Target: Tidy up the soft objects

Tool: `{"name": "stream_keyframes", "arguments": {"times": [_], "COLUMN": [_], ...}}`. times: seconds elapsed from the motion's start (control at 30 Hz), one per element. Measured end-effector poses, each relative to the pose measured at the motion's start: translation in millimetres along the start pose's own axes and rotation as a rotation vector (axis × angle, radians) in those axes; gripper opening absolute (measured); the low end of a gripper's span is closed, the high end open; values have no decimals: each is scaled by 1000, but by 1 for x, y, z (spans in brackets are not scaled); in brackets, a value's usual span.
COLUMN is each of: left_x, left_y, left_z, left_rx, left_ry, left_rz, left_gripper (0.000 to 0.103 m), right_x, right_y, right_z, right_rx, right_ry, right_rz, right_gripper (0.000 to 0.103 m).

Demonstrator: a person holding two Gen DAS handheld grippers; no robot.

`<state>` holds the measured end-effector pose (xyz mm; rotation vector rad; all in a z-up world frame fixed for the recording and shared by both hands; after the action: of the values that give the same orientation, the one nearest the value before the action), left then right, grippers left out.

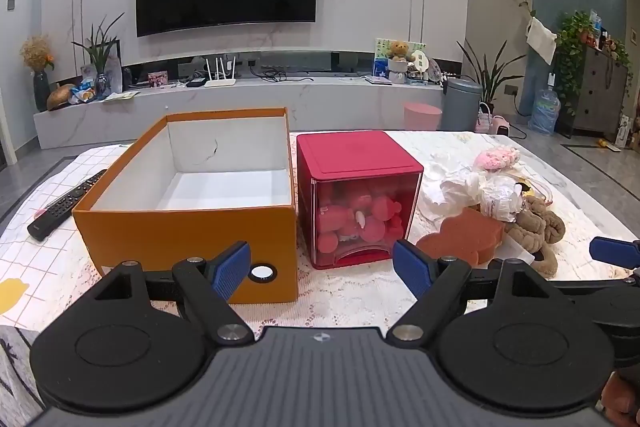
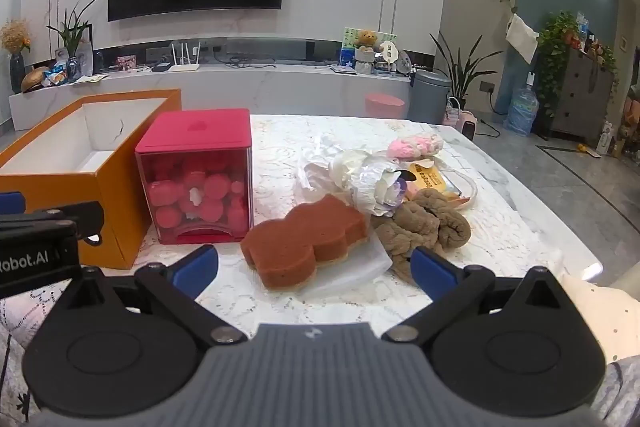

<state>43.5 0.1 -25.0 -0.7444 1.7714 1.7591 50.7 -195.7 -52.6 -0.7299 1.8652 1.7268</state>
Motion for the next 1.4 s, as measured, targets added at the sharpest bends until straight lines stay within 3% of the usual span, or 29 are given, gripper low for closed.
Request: {"name": "stream_keyframes", "arguments": {"times": [0.27,1.4], "left_x": [-4,1], "left_y": [-5,-5], "left_z": [2,-2], "left_rx": [22,-56], "left_ry": [25,20], "left_rz": [56,25], "left_gripper": [95,95], "right_x": [0,3], "right_y": [0,-1], "right_z": [-1,3], "right_rx": [-8,11], "right_ry": [-2,9], "right_rz": [-1,6], "right_gripper": [100,100]}}
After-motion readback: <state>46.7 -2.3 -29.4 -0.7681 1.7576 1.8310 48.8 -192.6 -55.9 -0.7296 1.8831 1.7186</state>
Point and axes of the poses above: each gripper's, at about its wrist camera, not at the fingertips, and y roughly against the way its jaws point, z to its left, x to its underside, the point moved 5 cm from there along -y, roughly the way its jaws point, and after that the axes turned 15 degrees about z, right-handed, at the moved point
